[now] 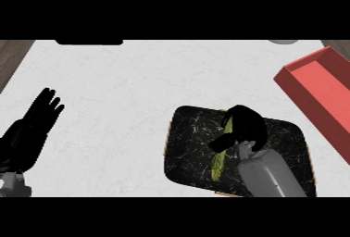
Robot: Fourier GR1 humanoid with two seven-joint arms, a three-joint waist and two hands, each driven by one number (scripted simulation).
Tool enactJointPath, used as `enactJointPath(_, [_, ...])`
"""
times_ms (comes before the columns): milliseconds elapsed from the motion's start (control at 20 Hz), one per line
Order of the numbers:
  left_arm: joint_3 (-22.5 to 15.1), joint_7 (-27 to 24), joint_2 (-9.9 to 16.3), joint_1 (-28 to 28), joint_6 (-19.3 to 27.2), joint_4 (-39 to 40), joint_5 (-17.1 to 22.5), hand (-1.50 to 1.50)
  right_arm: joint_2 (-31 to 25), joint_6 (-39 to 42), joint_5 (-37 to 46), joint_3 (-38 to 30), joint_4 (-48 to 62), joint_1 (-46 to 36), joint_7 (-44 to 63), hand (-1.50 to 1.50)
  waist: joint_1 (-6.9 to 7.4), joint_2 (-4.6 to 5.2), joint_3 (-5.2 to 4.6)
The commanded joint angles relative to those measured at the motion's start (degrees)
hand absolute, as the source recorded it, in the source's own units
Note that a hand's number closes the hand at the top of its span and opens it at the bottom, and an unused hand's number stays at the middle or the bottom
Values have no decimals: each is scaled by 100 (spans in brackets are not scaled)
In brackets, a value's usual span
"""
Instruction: Pick the squash from the tray and place it in the cardboard box
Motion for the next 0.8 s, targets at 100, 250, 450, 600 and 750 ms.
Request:
enactJointPath(100, [32,24,40,-110,-164,119,64,0,-1332,608,-529,-279,676,-237,-2246,150,48,60,15])
enactJointPath(250, [167,-145,79,45,-236,147,18,0,-1766,292,-207,-430,1043,-496,-2855,150,52,45,11])
enactJointPath(450, [34,296,-99,-66,53,-267,-107,0,-1810,378,-18,-499,232,-444,-2612,150,-12,9,9])
enactJointPath(600, [-1,74,-239,-96,110,-71,-247,0,-1700,470,11,-506,-438,-640,-2359,150,-36,4,6])
enactJointPath(750, [89,-202,-128,267,-229,-9,-192,0,-1805,578,4,-587,-1341,-547,-2182,150,-52,-9,4])
